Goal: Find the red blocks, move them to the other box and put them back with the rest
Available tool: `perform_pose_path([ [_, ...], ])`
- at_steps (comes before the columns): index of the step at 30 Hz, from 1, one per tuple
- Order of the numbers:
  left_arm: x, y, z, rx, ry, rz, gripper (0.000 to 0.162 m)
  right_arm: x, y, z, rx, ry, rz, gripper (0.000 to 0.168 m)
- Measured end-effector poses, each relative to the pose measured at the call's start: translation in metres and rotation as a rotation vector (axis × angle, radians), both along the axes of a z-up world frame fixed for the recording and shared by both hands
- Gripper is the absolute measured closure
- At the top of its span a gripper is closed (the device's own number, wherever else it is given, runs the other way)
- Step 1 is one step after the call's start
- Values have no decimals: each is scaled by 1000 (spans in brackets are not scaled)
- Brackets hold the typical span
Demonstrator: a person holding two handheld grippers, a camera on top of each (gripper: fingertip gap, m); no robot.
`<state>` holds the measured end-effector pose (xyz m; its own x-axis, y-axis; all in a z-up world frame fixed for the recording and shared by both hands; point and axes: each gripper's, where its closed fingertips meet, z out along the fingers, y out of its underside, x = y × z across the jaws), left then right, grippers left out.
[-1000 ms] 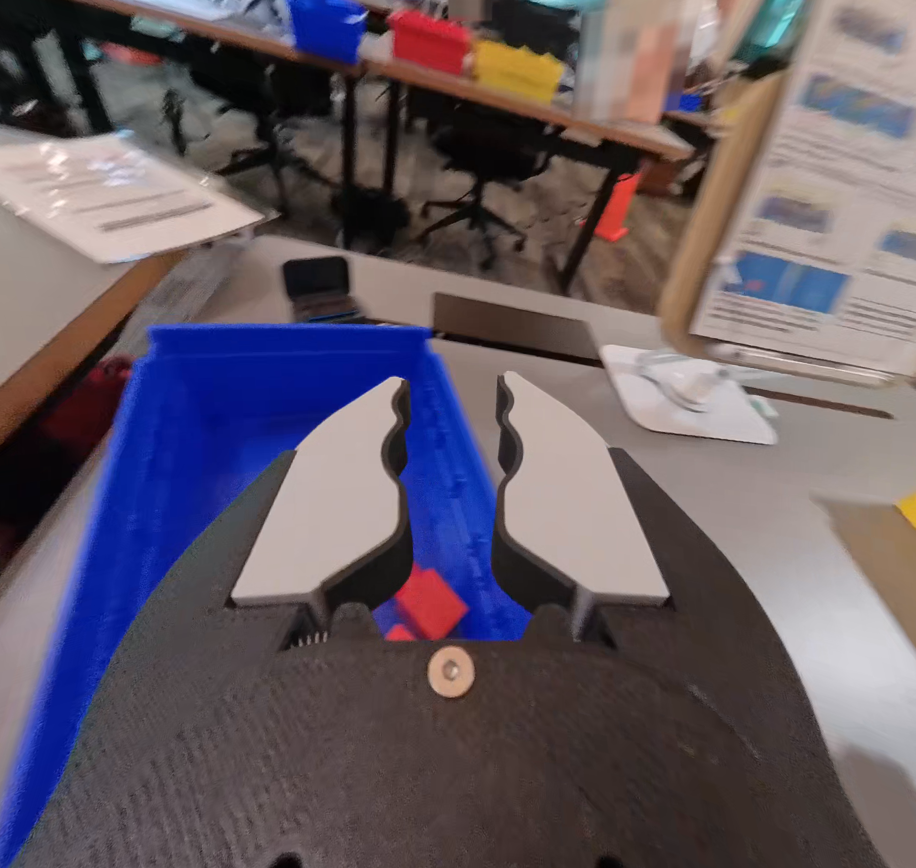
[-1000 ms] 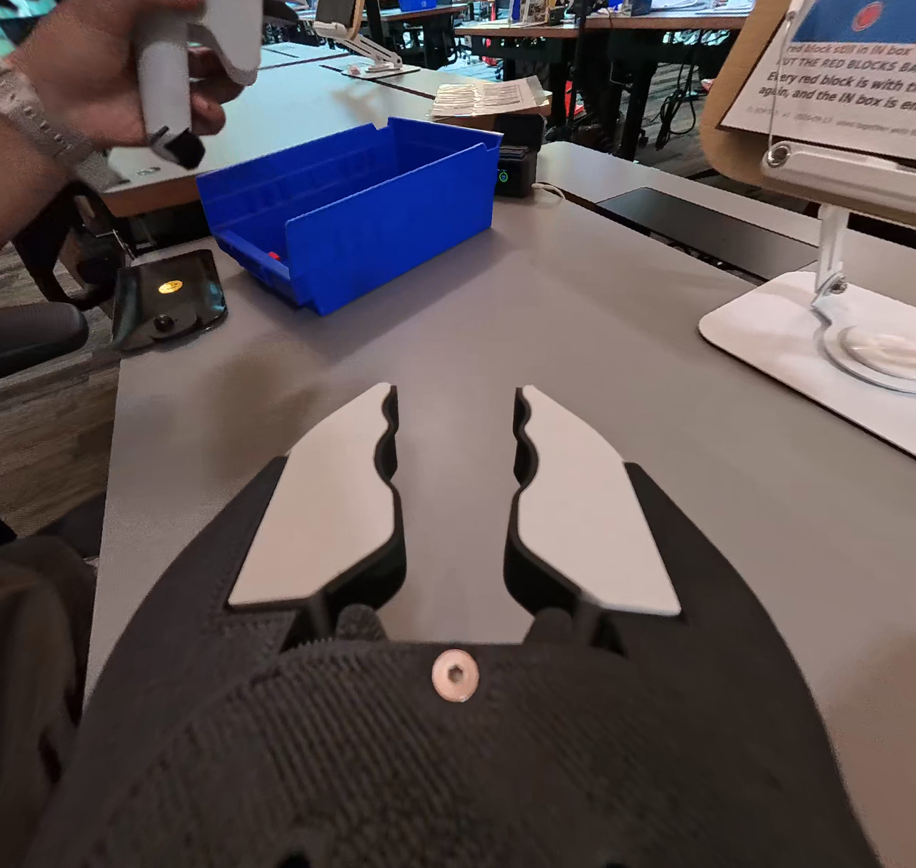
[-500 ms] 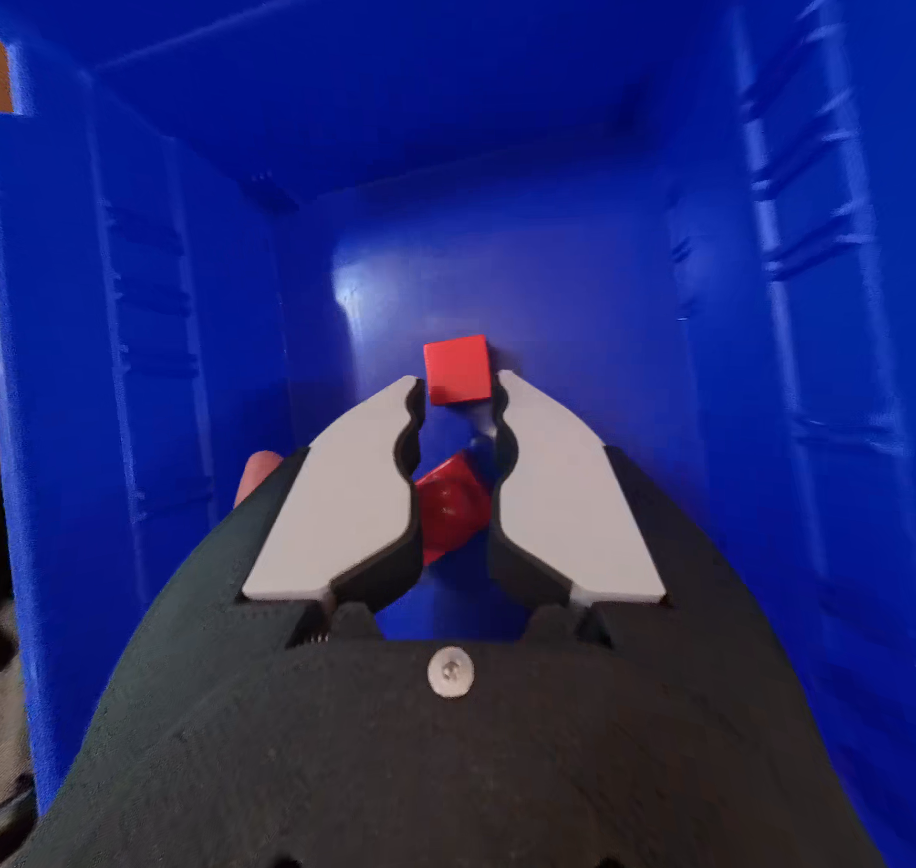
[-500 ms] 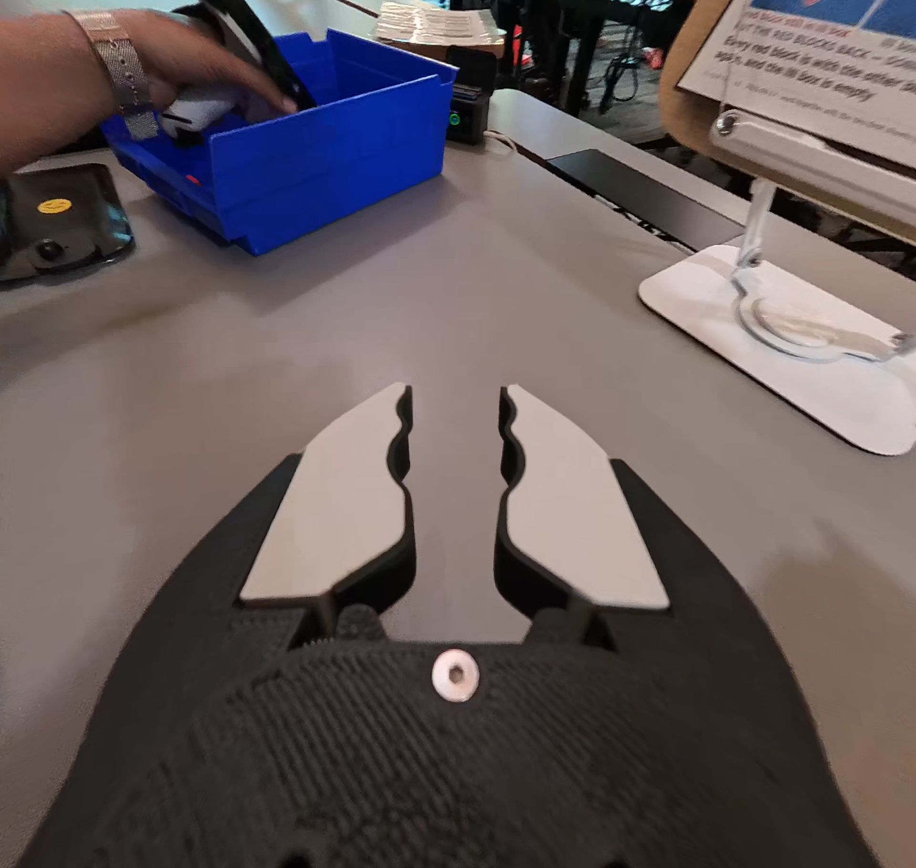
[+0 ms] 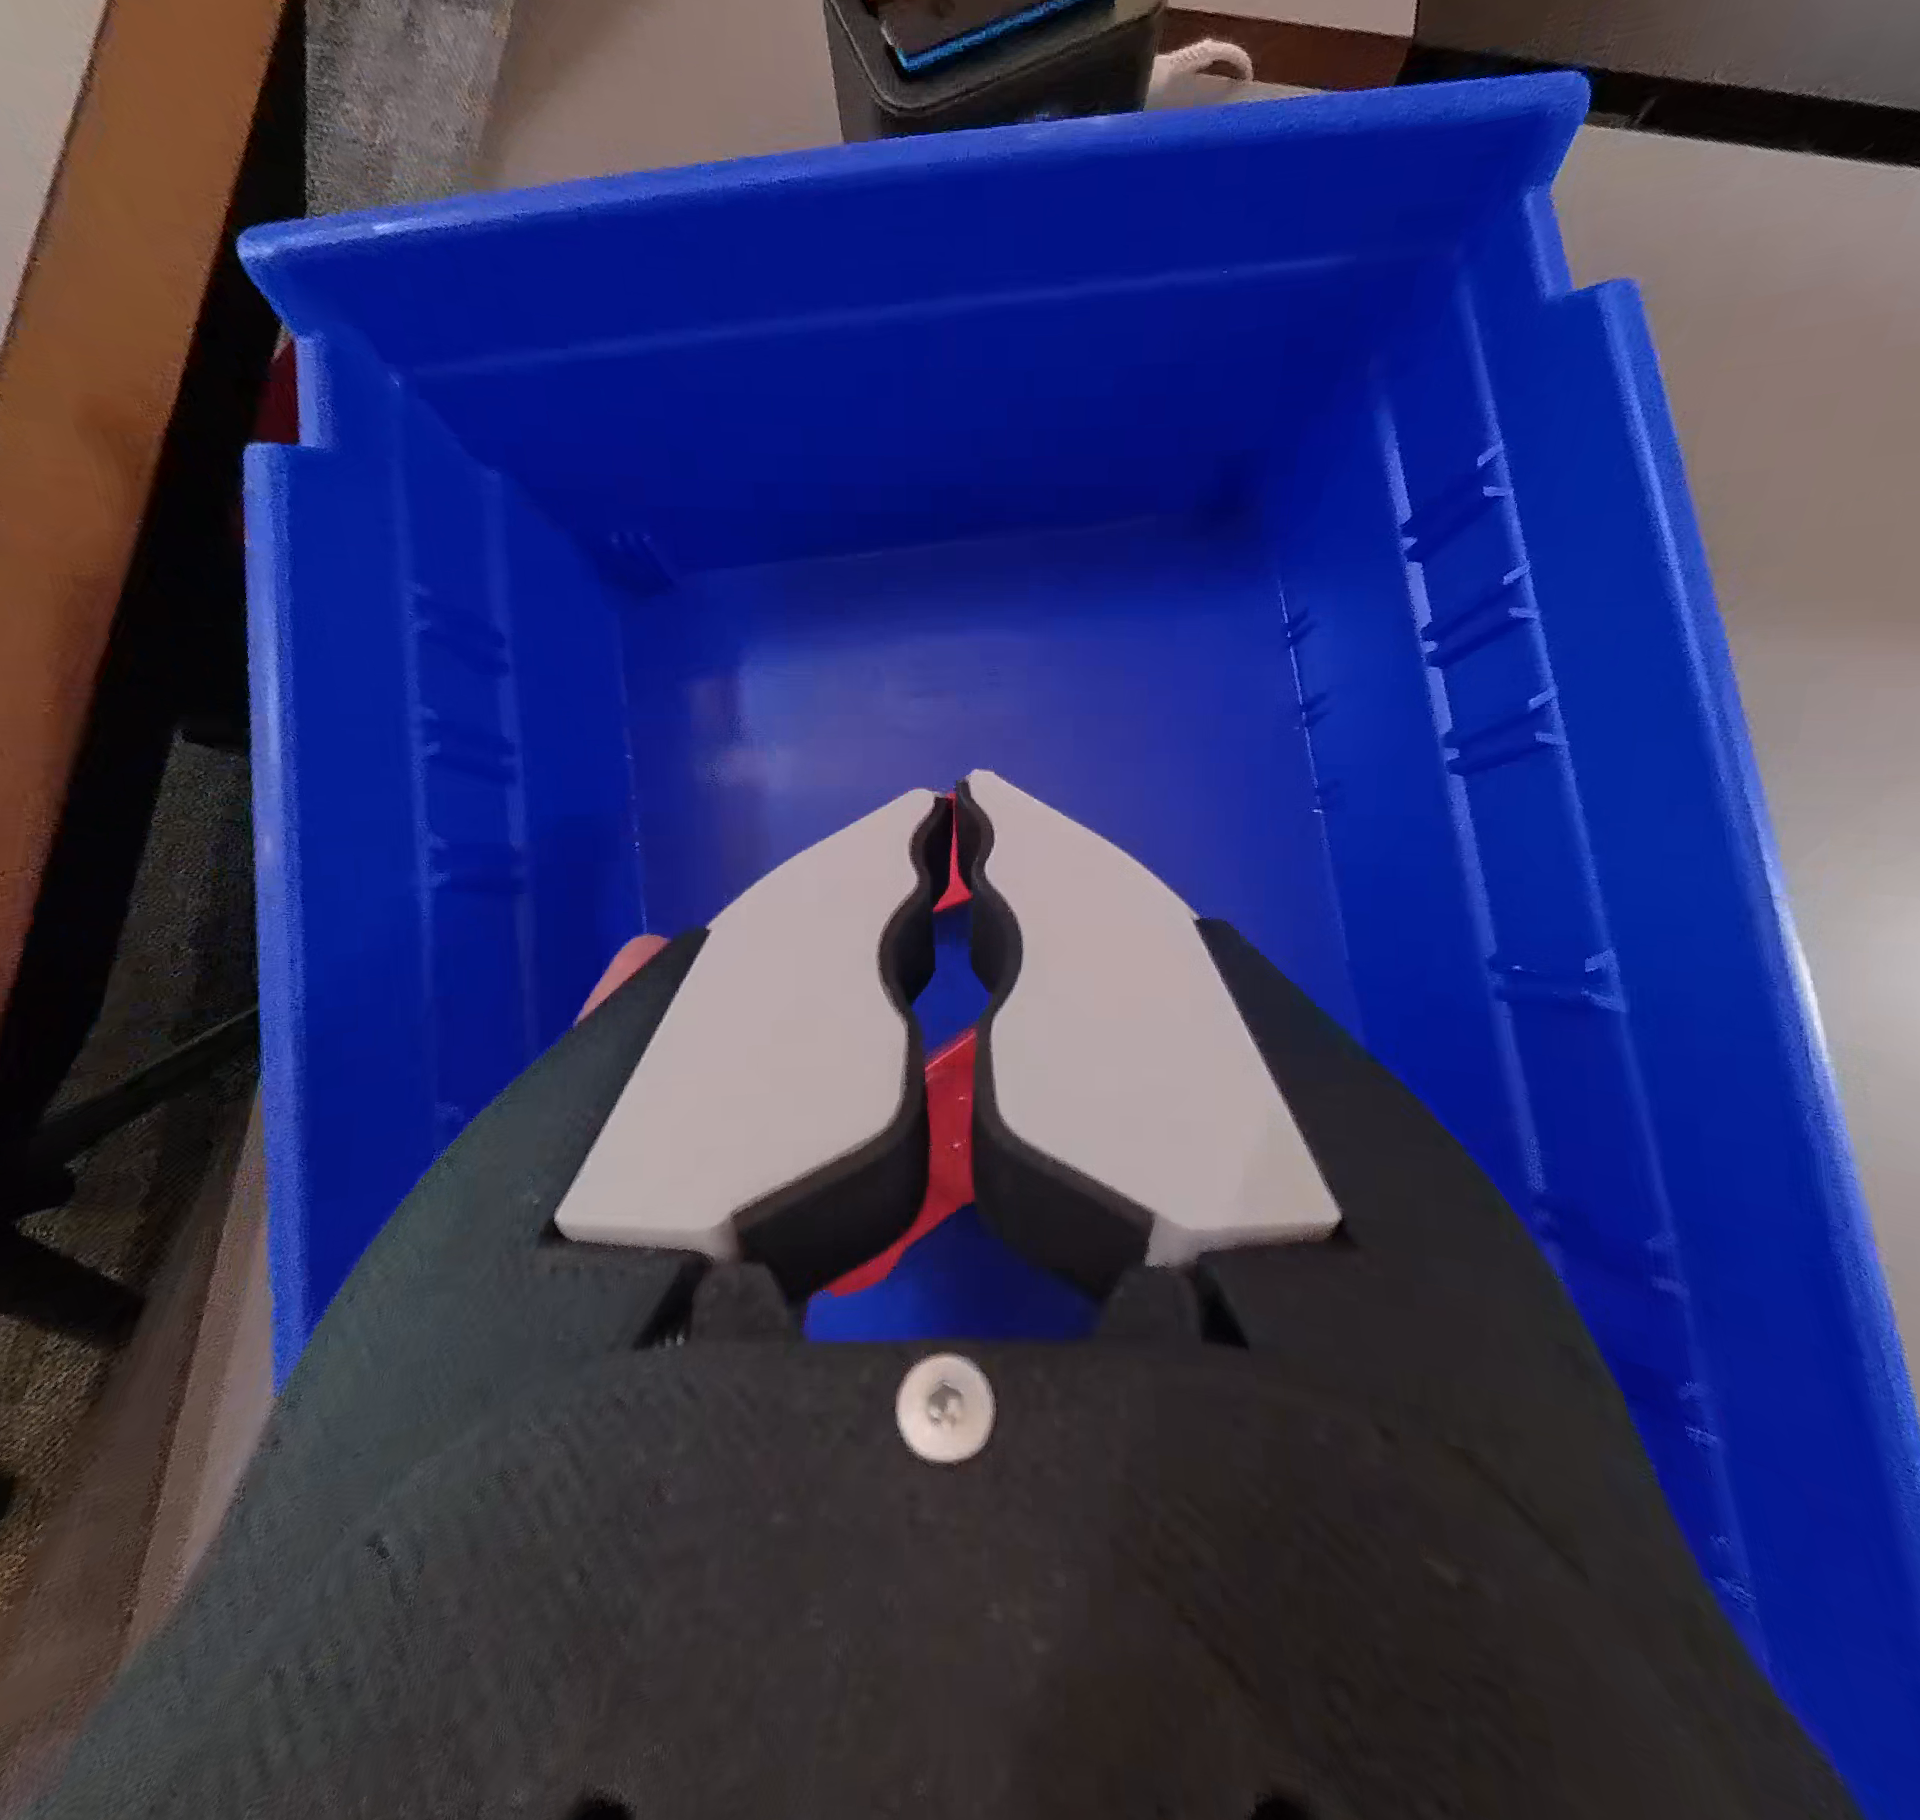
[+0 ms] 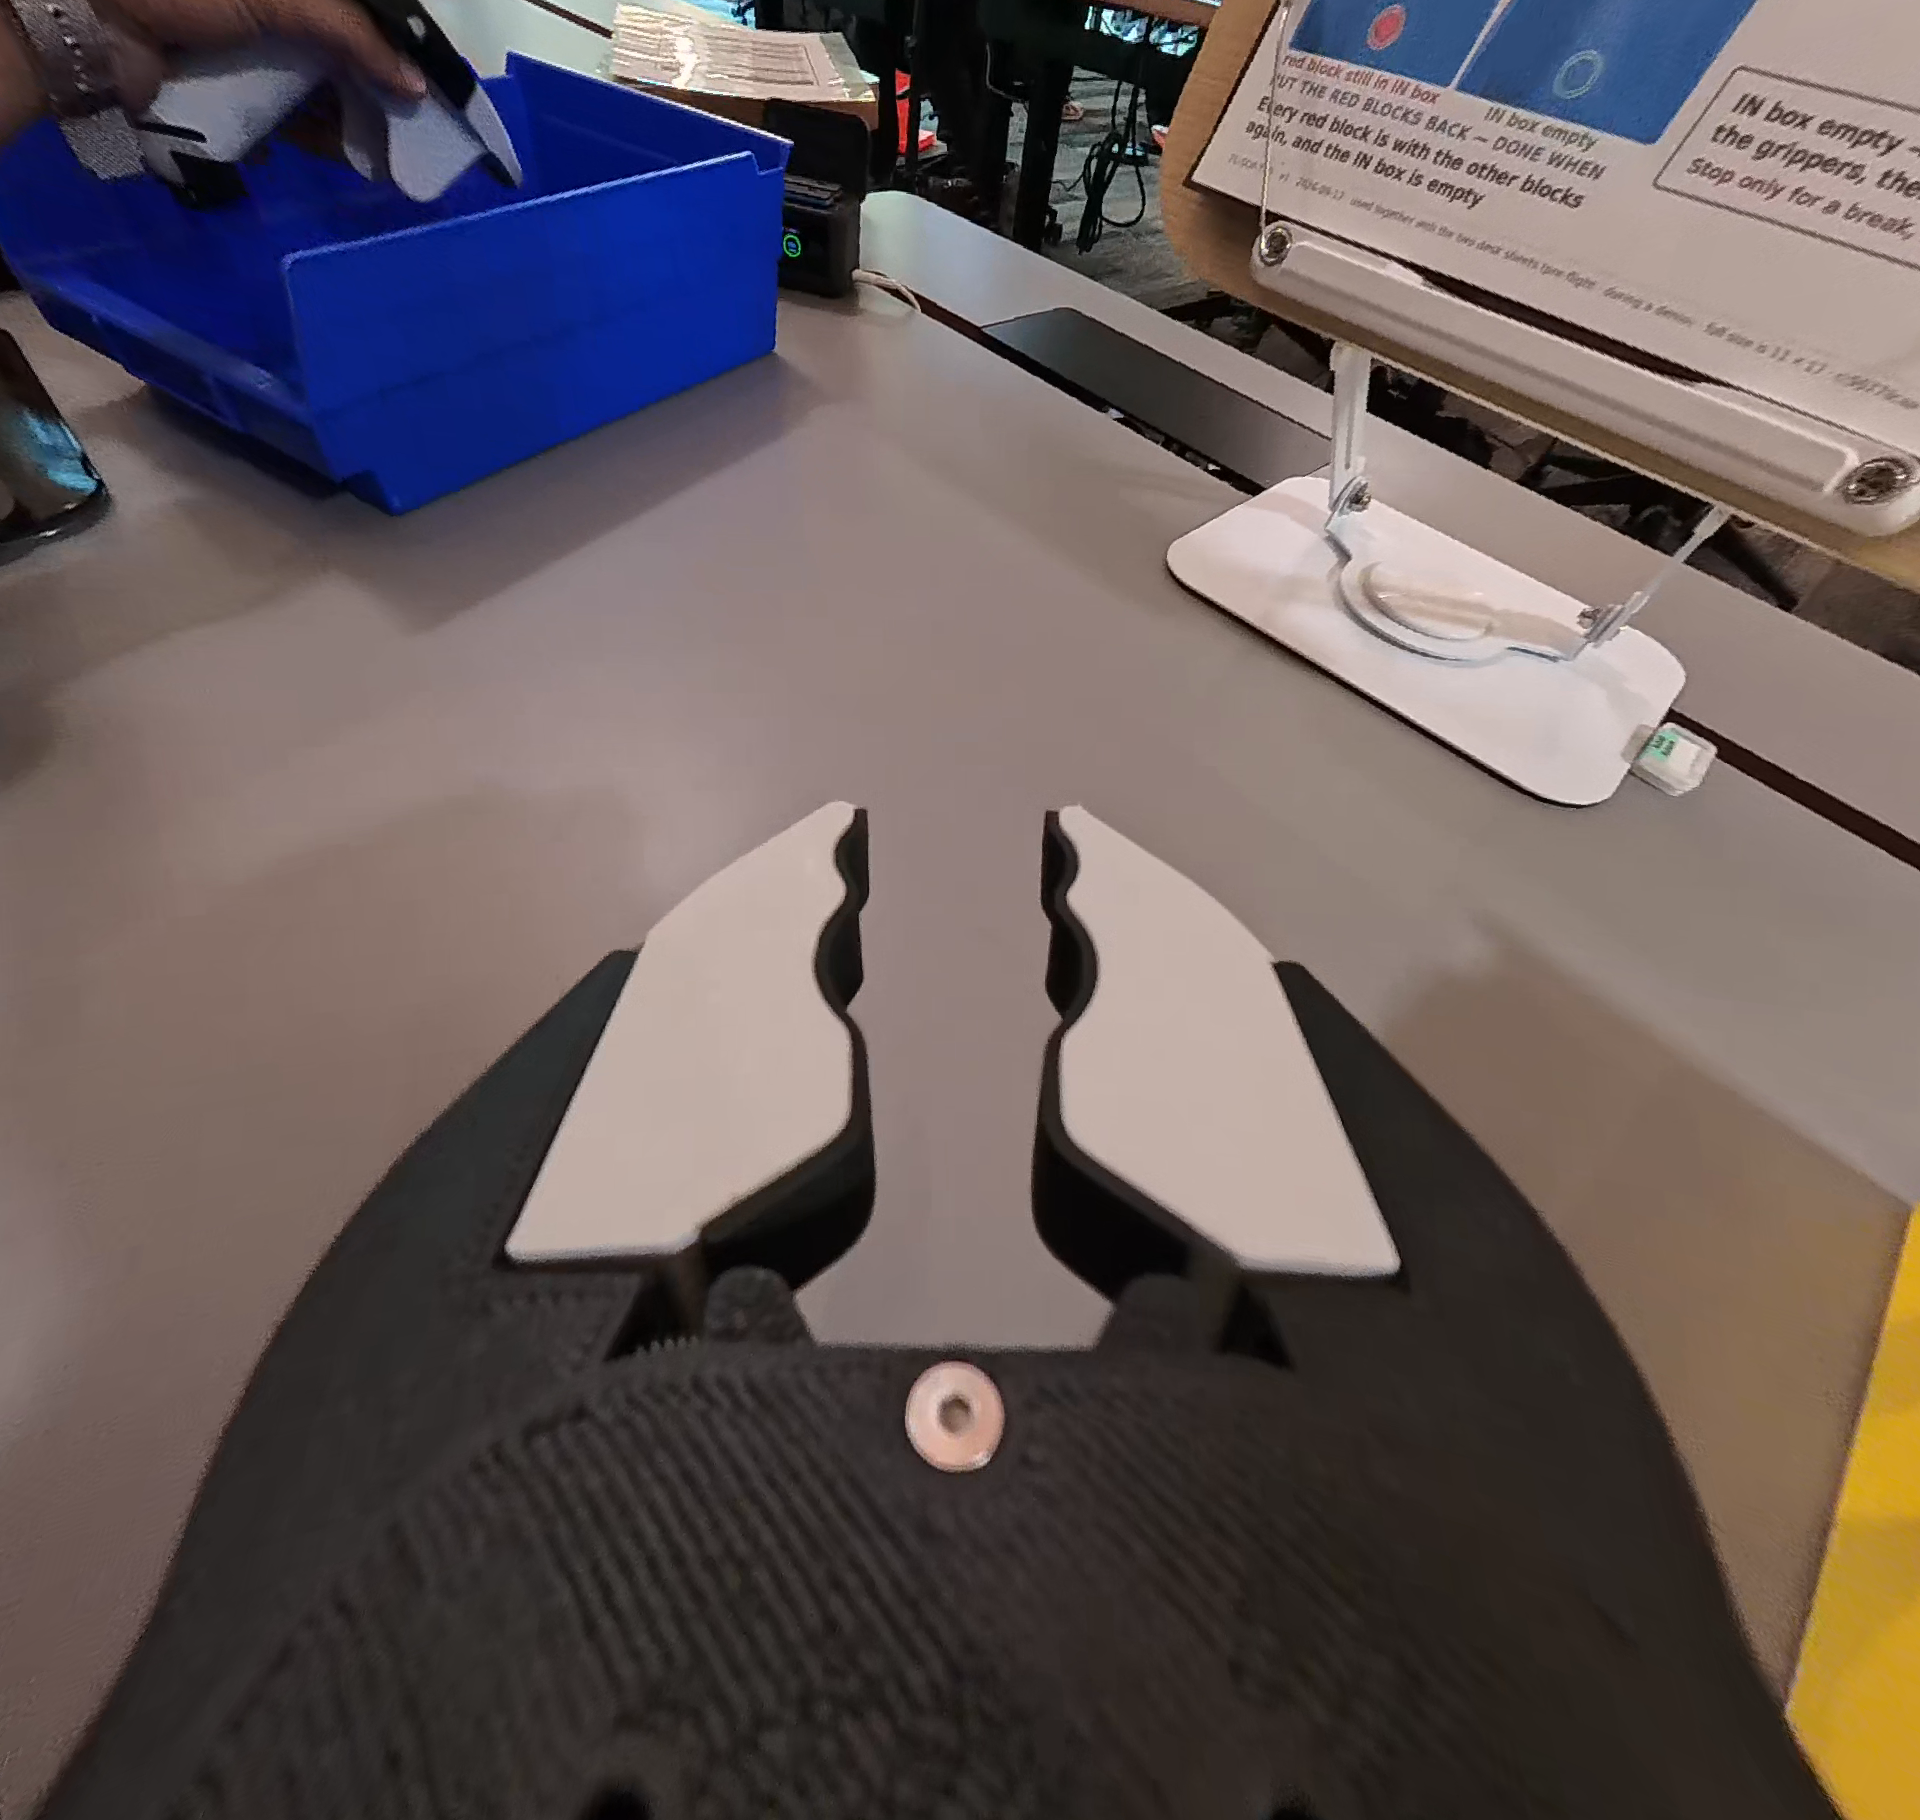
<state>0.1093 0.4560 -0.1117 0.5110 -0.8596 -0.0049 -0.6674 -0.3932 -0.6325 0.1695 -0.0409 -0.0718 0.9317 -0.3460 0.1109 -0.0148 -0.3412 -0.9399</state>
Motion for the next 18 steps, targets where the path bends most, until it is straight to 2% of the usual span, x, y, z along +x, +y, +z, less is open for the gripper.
perform_pose_path([
  [3, -4, -1, -19, -56, 46, -5, 137, -3, 4, -4, -12, 3, 19, 136],
  [6, -6, 1, -46, -87, 106, 11, 129, -4, 8, -8, -41, -13, 32, 136],
  [9, -6, 7, -46, -38, 125, 1, 133, -6, 9, -10, -57, -30, 37, 136],
  [10, -2, 7, -40, -45, 94, -1, 156, -6, 9, -10, -61, -33, 37, 136],
  [11, 3, 6, -31, -64, 31, 8, 159, -6, 9, -10, -64, -34, 37, 136],
  [13, 7, 6, -17, -93, -36, 24, 159, -5, 9, -11, -67, -36, 35, 136],
  [16, 3, 13, -8, -41, -60, 38, 158, -4, 8, -11, -66, -36, 31, 136],
  [18, -1, 14, -17, -44, -21, 38, 143, -4, 8, -11, -65, -34, 32, 136],
])
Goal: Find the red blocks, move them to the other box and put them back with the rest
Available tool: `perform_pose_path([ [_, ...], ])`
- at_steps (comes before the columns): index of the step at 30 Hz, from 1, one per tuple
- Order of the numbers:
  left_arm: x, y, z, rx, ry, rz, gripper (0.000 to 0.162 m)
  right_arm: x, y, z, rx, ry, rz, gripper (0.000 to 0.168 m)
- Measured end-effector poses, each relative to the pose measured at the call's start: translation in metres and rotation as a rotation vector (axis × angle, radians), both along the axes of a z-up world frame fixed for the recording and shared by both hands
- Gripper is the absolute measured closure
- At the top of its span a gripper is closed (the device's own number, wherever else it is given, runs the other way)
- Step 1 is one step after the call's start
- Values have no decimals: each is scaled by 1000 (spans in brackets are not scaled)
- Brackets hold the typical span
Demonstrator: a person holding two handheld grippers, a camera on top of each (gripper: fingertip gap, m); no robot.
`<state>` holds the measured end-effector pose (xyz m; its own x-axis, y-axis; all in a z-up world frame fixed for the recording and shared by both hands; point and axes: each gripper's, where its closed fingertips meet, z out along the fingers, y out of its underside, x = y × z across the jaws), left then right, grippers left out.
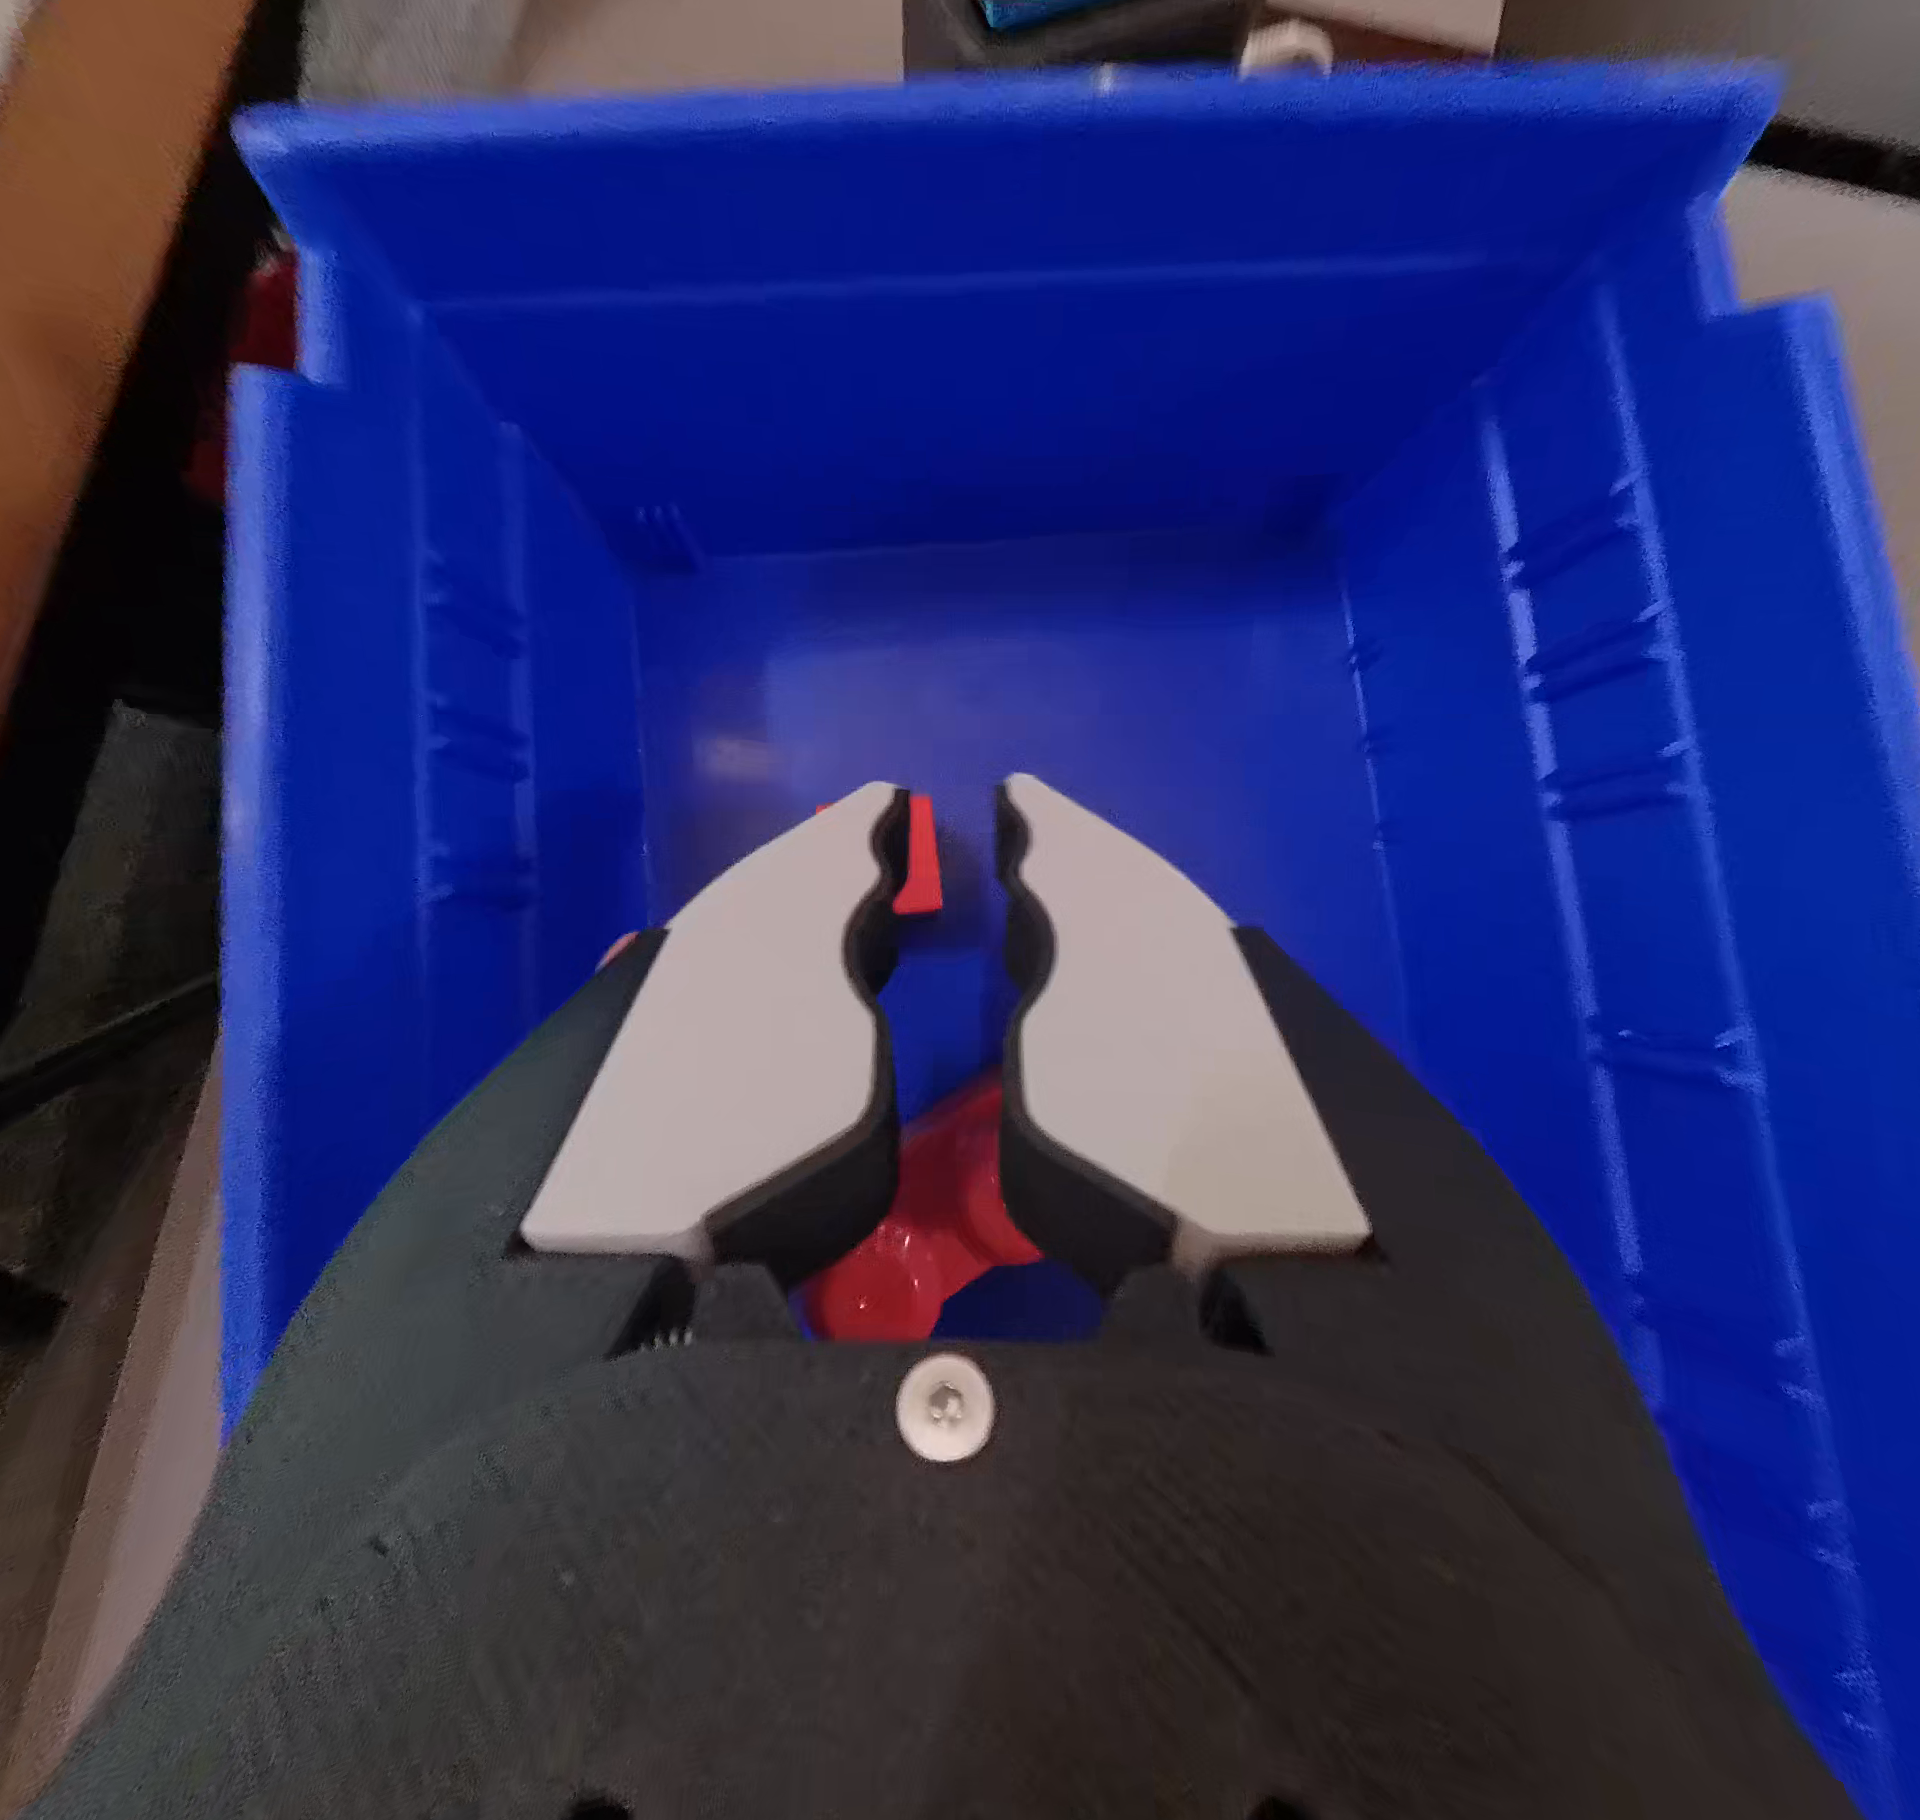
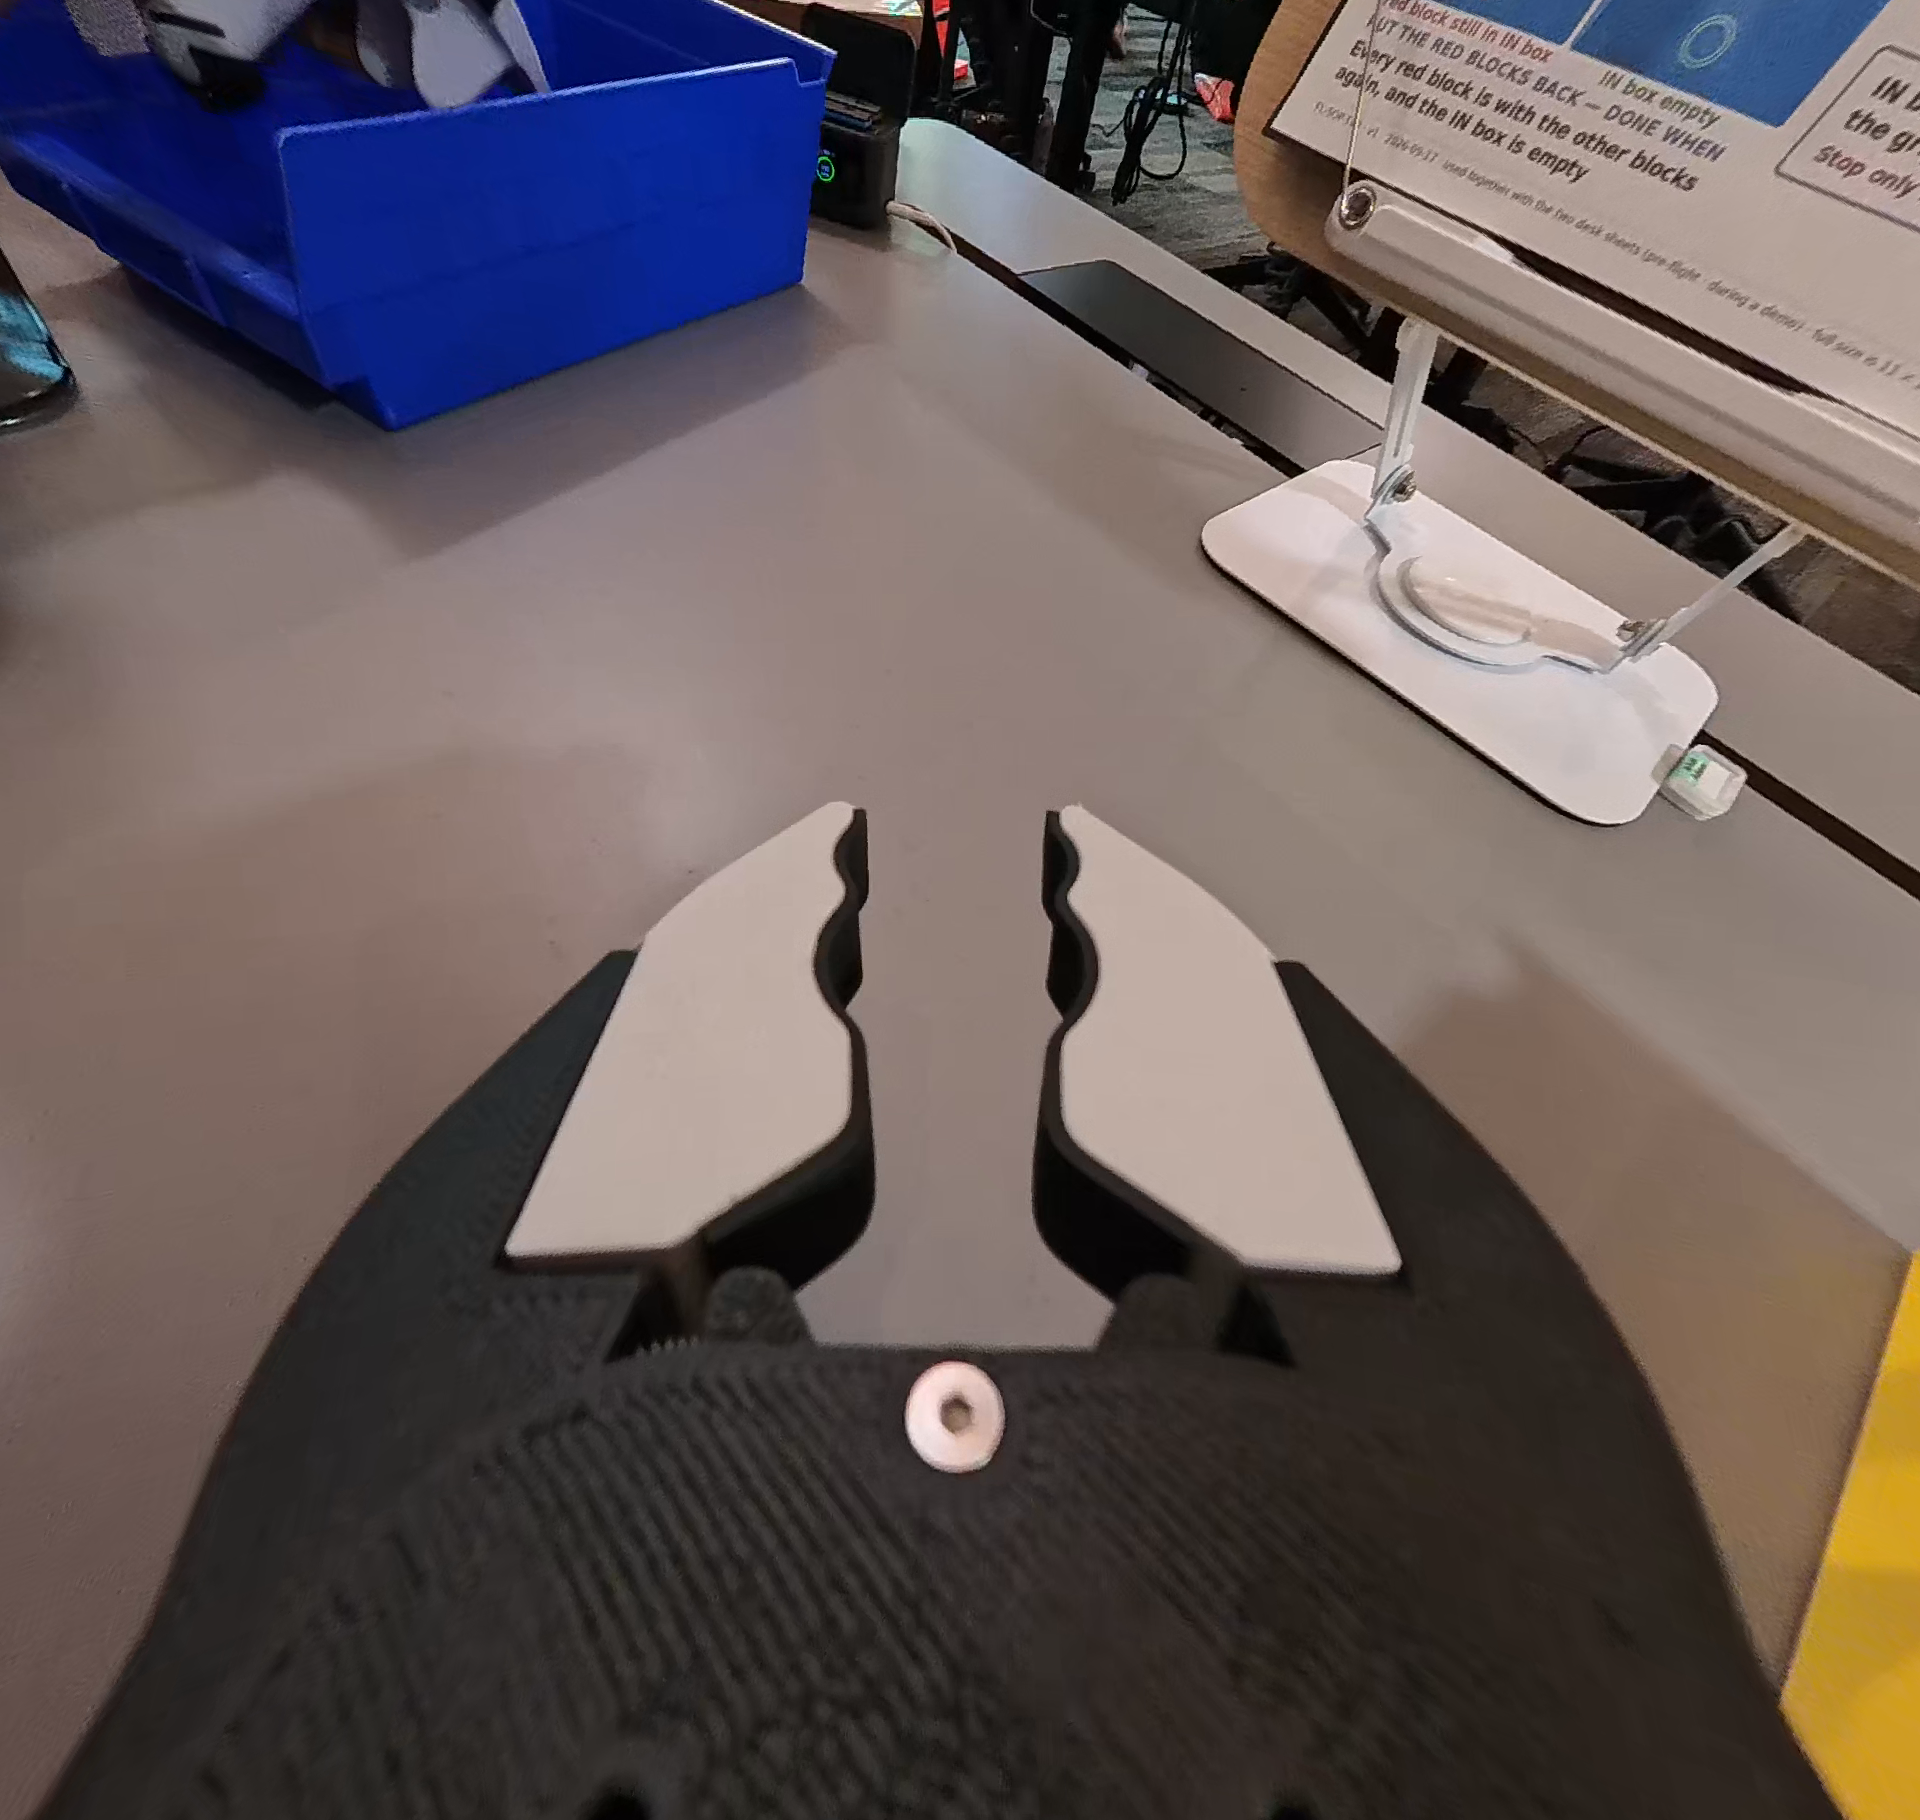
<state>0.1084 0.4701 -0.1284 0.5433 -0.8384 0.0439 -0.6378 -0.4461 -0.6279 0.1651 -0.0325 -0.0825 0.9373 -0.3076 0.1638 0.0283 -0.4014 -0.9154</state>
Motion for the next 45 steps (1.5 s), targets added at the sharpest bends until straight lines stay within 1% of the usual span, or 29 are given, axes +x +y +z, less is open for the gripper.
perform_pose_path([
  [3, -6, -9, -29, -70, 104, -37, 123, -1, 0, 0, -3, -5, 3, 136],
  [4, -5, -3, -27, -11, 84, -16, 132, -1, 1, 0, -5, -8, 4, 136],
  [5, -7, 2, -28, 17, 108, 10, 131, -2, 1, 0, -8, -11, 6, 136],
  [7, -10, 6, -29, 37, 142, 22, 148, -2, 1, -1, -13, -18, 7, 136],
  [8, -10, 5, -29, 36, 147, 21, 149, -2, 0, -1, -15, -20, 6, 136],
  [9, -9, 5, -29, 38, 145, 20, 146, -2, 0, -1, -16, -21, 6, 136],
  [11, -11, 8, -29, 49, 156, 36, 135, -2, 0, -1, -14, -20, 6, 136],
  [17, -16, 17, -32, 99, 191, 55, 131, -3, 1, -2, -18, -18, 12, 136],
  [24, -14, 20, -32, 130, 207, 52, 131, -3, 1, -3, -22, -17, 15, 136],
  [26, -15, 22, -35, 131, 215, 71, 126, -3, 1, -3, -22, -17, 16, 136],
  [28, -15, 20, -39, 134, 240, 50, 123, -3, 1, -3, -24, -17, 17, 136],
  [30, -14, 15, -45, 118, 263, 5, 125, -3, 1, -3, -25, -19, 17, 136],
  [33, -12, 14, -43, 117, 250, -5, 128, -3, 1, -3, -24, -19, 17, 136],
  [36, -4, 13, -19, 142, 157, -2, 129, -3, 1, -3, -25, -18, 18, 136],
  [38, 4, 10, 3, 152, 77, -11, 129, -3, 2, -4, -27, -17, 20, 136],
  [40, 15, -2, 29, 142, -20, -54, 129, -3, 2, -4, -28, -19, 22, 136],
  [43, 36, -37, 82, 94, -200, -178, 130, -4, 2, -3, -26, -26, 21, 136],
  [45, 52, -80, 119, 23, -350, -314, 131, -3, 2, -1, -18, -35, 15, 136],
])
